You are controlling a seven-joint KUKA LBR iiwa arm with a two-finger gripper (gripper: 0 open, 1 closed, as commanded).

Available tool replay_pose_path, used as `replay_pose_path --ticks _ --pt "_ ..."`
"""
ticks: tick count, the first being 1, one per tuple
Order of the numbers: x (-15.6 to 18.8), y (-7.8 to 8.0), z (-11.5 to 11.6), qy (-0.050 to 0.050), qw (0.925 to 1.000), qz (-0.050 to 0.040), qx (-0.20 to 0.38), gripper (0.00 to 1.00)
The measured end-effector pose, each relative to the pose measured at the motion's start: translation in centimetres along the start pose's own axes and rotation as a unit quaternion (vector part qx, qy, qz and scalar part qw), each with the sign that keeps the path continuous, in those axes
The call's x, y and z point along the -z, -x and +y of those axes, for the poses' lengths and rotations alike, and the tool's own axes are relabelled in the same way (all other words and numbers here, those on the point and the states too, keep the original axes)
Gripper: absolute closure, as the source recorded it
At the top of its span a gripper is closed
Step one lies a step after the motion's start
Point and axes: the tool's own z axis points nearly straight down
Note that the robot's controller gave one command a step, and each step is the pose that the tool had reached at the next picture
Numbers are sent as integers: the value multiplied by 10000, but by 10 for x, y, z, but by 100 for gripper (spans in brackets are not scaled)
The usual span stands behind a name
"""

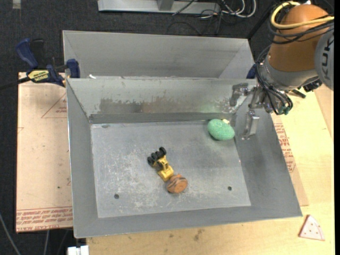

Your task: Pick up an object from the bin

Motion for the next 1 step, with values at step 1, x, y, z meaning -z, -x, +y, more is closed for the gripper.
replay_pose_path --ticks 1 --pt "-39 9 2 -7 9996 -33 288 0"
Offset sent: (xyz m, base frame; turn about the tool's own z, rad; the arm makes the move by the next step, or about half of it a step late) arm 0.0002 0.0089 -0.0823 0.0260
